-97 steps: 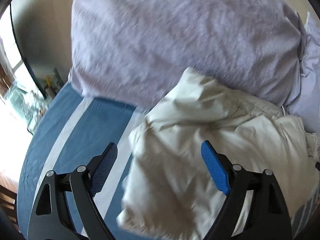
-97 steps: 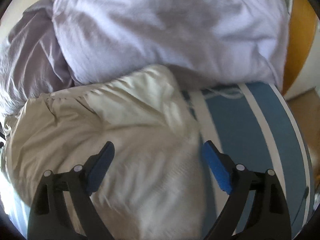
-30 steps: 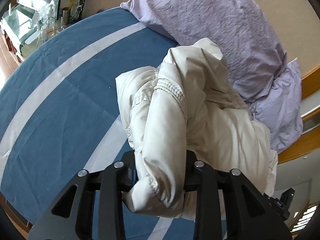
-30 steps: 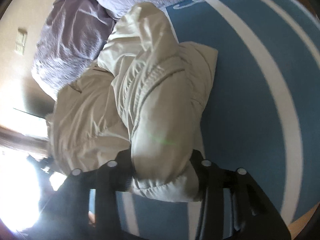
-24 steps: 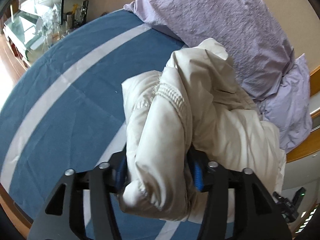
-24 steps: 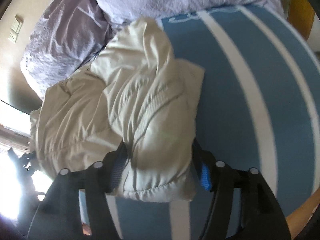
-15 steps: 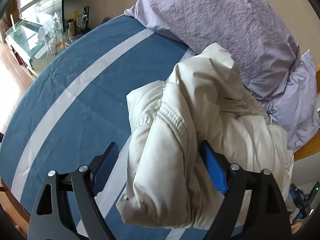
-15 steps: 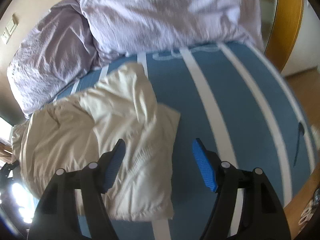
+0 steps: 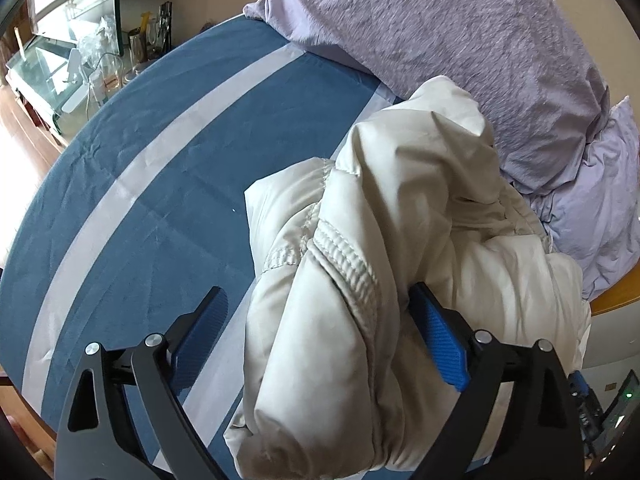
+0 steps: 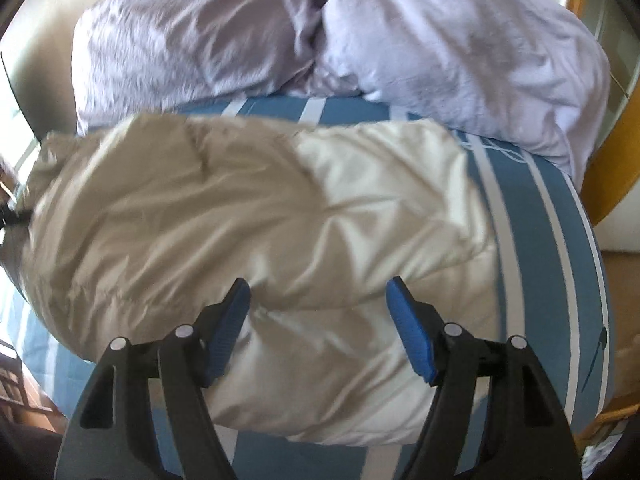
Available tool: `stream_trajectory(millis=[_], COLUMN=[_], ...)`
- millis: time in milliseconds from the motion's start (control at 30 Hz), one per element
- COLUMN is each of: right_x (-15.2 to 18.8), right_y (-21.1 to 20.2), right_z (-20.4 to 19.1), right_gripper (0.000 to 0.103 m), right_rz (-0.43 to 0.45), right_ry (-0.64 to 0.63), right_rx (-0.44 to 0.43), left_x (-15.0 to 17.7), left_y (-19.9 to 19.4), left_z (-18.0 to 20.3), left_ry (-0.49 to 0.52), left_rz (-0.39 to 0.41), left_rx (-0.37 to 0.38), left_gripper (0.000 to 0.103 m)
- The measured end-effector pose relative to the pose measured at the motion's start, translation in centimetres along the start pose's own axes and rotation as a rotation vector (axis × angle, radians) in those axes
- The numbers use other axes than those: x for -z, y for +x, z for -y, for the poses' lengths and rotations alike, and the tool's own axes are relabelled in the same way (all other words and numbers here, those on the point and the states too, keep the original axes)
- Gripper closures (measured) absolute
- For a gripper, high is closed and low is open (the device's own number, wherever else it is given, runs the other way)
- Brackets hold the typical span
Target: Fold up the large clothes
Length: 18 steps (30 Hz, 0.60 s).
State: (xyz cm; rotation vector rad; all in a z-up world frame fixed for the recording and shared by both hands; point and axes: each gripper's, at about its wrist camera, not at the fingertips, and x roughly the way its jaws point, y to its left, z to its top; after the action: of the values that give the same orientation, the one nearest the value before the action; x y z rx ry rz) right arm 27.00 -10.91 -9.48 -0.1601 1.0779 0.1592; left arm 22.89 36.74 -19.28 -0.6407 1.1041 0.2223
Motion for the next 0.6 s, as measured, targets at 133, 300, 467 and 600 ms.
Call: stream_trajectory(millis=[133,300,467,600], right_x=[0.9,1.0,1.1,1.2], right_y=[2.3,3.6,4.3,4.4], right_z=[-1.6,-2.3,-2.1,-1.9], right_gripper=[0.021,0.018,0.018,0.018], right_rz=[-0.040,-0.059,-0.062,-0.062], right_ry=[-0.050,-0.056,-0.053,-0.048], right_rx=[0.074,0.096,0.095,0.094], left_x=[0.1,0.1,0.1,0.2], left_y=[0.4,0.9,1.2,1.3], left_z=[-0.3,-0.7,-0.7,-0.6], left_ry=[-0.020,-0.039,-0.048,-0.050], left_rz=[-0.015,-0.029,-0.036,-0.040], left_rx=[0.009,0.024,0.034,0.042], left_gripper=[0.008,0.007,0.007,0.007])
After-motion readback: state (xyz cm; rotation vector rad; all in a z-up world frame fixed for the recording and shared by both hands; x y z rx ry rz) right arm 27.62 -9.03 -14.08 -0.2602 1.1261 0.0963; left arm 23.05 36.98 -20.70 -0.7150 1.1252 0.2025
